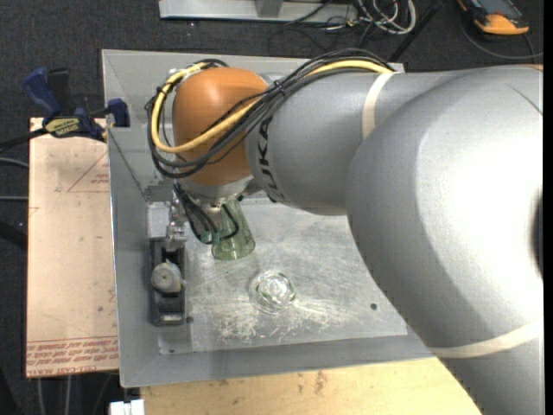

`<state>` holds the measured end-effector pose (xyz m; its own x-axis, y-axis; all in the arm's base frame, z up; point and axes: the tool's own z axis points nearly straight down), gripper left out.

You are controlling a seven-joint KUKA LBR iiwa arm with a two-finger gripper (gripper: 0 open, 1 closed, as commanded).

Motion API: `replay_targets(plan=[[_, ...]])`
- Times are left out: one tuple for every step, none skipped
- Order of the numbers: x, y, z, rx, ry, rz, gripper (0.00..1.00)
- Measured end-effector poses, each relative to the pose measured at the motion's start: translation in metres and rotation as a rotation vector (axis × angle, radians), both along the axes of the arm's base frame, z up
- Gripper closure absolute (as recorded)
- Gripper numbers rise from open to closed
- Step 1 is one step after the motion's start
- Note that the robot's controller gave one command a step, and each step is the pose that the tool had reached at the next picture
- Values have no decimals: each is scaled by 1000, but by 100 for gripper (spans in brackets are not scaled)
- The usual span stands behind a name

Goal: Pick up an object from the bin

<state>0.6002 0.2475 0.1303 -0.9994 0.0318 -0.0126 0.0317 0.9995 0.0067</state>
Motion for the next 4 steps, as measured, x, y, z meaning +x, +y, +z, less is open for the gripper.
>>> replay_targets(plan=[[0, -2, 1, -3, 0, -5, 0], [-1, -2, 1, -3, 2, -6, 0], [20, 2, -47, 6, 19, 347, 100], [26, 1, -49, 8, -18, 346, 0]])
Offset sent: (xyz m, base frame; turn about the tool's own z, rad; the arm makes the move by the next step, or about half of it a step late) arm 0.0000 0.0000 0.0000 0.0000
